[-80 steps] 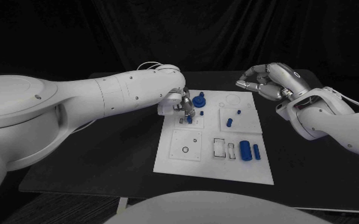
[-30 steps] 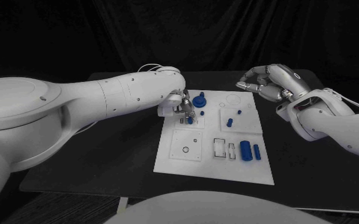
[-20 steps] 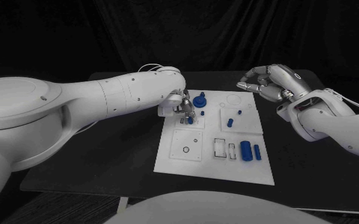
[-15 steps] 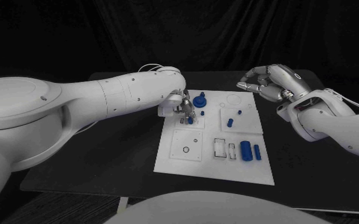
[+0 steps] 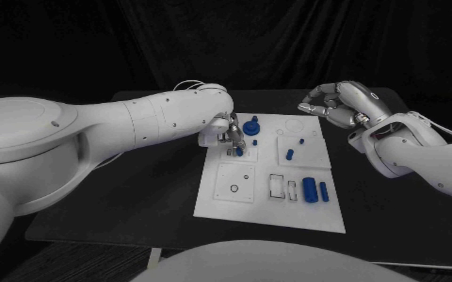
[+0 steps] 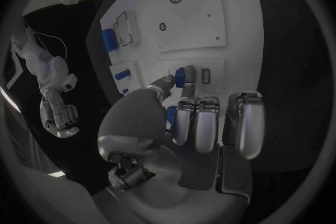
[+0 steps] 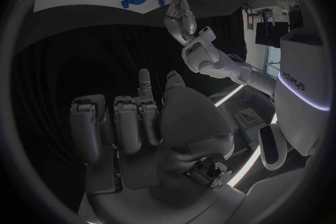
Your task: Assemble the parts on the task board
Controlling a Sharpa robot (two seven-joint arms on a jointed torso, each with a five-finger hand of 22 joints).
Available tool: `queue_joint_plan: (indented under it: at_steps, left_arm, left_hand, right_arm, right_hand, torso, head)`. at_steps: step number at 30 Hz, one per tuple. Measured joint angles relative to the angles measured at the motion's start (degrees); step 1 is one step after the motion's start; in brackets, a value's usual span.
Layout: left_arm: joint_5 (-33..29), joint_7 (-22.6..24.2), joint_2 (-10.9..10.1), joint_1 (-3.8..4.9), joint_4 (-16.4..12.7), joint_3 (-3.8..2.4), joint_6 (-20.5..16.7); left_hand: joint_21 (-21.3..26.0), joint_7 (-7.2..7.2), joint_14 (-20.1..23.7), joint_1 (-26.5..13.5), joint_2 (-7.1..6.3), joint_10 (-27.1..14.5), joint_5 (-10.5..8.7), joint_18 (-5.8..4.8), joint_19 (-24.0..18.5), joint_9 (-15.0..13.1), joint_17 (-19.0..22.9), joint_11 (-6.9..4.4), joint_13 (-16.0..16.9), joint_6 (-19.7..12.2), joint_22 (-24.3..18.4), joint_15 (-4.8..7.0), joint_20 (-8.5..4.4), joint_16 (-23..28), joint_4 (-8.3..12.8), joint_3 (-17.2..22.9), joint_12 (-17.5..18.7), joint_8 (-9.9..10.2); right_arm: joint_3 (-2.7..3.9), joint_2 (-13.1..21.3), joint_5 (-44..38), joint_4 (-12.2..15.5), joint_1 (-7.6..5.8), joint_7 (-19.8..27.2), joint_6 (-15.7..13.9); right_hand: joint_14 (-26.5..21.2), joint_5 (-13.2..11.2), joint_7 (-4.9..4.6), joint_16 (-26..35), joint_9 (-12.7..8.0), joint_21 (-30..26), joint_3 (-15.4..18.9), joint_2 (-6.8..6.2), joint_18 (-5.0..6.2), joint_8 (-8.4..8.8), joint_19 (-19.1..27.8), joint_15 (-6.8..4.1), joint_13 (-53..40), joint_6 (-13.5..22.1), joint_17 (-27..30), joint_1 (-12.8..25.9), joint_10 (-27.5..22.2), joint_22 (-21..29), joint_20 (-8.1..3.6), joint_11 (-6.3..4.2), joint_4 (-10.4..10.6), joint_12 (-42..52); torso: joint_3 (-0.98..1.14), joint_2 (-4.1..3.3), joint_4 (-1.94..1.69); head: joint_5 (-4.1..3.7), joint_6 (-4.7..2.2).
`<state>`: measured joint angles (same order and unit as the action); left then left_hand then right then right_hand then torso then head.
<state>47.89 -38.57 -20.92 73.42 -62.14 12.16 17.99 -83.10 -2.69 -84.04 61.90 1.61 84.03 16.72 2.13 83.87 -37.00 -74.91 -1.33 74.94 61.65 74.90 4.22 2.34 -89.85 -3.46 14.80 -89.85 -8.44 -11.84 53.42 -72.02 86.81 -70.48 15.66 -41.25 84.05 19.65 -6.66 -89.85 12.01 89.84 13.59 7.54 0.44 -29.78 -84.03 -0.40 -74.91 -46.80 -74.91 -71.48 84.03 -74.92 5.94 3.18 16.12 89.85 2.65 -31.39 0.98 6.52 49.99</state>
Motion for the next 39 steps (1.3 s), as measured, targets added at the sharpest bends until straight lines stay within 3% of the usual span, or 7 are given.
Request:
queue_joint_plan:
  at_steps: [3,9,14,18,27,39]
  left_arm:
    - [0.0,0.0,0.0,0.00,0.0,0.00,0.0]
    - [0.0,0.2,0.1,0.00,0.1,0.00,0.0]
    - [0.0,0.2,0.1,0.00,0.2,0.00,0.1]
    - [0.0,0.3,0.1,0.00,0.3,0.00,0.1]
    - [0.0,0.3,0.1,-0.01,0.4,0.00,0.3]
    - [0.0,0.3,0.1,-0.02,0.4,0.00,0.4]
  left_hand:
    - [0.2,0.00,0.0,0.0,0.00,0.0,1.68,0.00,0.2,-0.7,0.0,0.00,0.0,0.0,0.0,0.00,-0.21,0.0,0.0,0.0,0.0,-0.3]
    - [0.2,0.00,0.0,-0.7,-0.70,0.0,1.81,0.00,0.2,-2.0,0.0,0.00,0.0,0.0,0.0,-0.01,-0.21,0.0,-0.7,-0.7,0.0,-1.0]
    - [0.2,0.13,0.0,-1.0,-0.99,0.0,-0.31,0.00,0.2,-4.4,0.0,0.00,0.0,-0.8,0.0,-0.01,-0.21,0.0,-1.4,-1.4,0.0,-1.9]
    - [0.2,-0.02,0.0,-1.6,-0.87,0.0,-4.02,0.00,0.2,-7.3,0.0,0.01,0.0,-2.3,0.0,-0.01,-0.21,0.0,-2.5,-2.5,0.0,-3.1]
    - [0.4,-0.58,0.0,-2.1,-0.87,0.0,-7.74,0.00,0.2,-10.9,0.0,0.01,0.0,-4.7,0.0,-0.01,-0.20,0.0,-4.2,-4.2,0.0,-4.0]
    - [0.7,-0.07,0.0,-2.1,-0.89,0.0,-8.41,0.00,0.2,-18.1,0.0,0.01,0.0,-6.9,0.0,-0.02,-0.20,0.0,-5.8,-6.8,0.0,-8.7]
  right_arm:
    - [0.00,0.0,0.0,0.0,0.00,0.0,0.0]
    - [0.00,0.0,0.0,0.0,0.03,0.0,0.0]
    - [0.00,0.0,0.0,-0.1,0.04,0.0,0.0]
    - [0.00,0.0,0.0,-0.1,0.06,0.0,0.0]
    - [0.00,0.0,0.0,-0.1,0.10,0.0,0.0]
    - [0.00,-0.1,0.0,-0.2,0.25,-0.1,0.1]
  right_hand:
    - [0.0,0.0,0.00,0.0,0.0,0.0,0.0,0.00,0.00,0.00,0.0,0.00,0.0,0.0,0.0,0.0,0.0,0.0,0.00,0.00,0.0,0.0]
    - [0.0,0.0,0.00,0.0,0.0,0.0,0.0,0.00,0.00,0.00,0.0,0.00,0.0,0.0,0.0,0.0,0.0,0.0,0.00,0.00,0.0,0.0]
    - [0.0,0.0,0.00,0.0,0.0,0.0,0.0,0.00,0.00,0.00,0.0,0.00,0.0,0.0,0.0,0.0,0.0,0.0,0.00,0.00,0.0,0.0]
    - [0.0,0.0,0.21,0.0,0.0,0.0,0.0,0.00,0.00,0.00,0.0,0.00,0.0,-0.2,0.0,0.0,0.0,0.0,0.00,0.00,0.0,0.0]
    - [0.0,0.0,0.21,0.0,0.0,0.0,0.0,0.00,0.00,0.00,0.0,0.00,0.0,-0.2,0.0,0.0,0.0,0.0,0.00,0.00,0.0,0.0]
    - [0.0,0.0,0.21,0.0,0.0,0.0,0.0,0.00,0.00,0.00,0.0,0.00,0.0,-0.2,0.0,0.0,0.0,0.0,0.00,0.00,0.0,0.0]
  torso:
    - [0.00,0.00,0.00]
    - [-0.01,0.00,0.03]
    - [-0.01,0.00,0.03]
    - [-0.01,0.00,0.01]
    - [-0.02,0.01,0.01]
    - [-0.02,0.00,0.03]
  head:
    - [0.04,0.00]
    - [0.15,0.00]
    - [0.16,0.00]
    - [0.09,0.00]
    - [0.13,0.00]
    - [0.19,0.00]
